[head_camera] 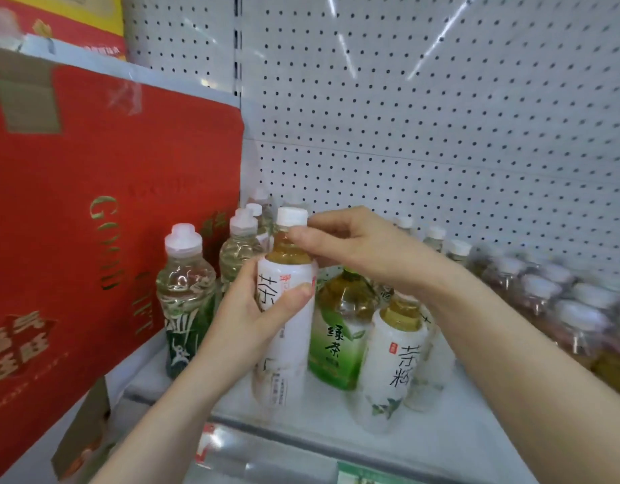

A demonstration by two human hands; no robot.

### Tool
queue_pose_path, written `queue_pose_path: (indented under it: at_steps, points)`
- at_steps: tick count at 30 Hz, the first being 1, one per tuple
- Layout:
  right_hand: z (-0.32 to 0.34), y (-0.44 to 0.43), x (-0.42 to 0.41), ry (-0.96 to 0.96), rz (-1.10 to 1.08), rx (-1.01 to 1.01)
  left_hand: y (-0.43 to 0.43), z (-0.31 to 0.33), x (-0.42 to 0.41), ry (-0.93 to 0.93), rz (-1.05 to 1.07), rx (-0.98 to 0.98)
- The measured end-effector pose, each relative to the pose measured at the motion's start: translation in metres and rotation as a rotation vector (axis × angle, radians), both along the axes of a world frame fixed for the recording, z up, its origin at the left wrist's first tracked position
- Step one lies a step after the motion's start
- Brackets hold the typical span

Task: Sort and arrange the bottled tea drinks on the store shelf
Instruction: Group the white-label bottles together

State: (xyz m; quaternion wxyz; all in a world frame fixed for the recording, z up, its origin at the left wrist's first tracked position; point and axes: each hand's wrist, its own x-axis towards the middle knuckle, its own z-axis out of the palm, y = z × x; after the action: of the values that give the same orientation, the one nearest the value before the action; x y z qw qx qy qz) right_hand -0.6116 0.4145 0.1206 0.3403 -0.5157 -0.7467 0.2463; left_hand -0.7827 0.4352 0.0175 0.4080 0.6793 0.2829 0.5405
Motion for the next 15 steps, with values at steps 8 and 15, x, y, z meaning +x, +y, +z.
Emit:
queue_pose_path:
  at_steps: [8, 15]
  points:
    - [-0.065, -0.068, -0.001, 0.465, -0.393, 0.257, -0.028, -0.008, 0.036, 0.191, -0.154, 0.108]
    - [-0.084, -0.118, 0.053, 0.804, -0.472, 0.343, -0.028, -0.006, 0.074, 0.211, -0.039, 0.323]
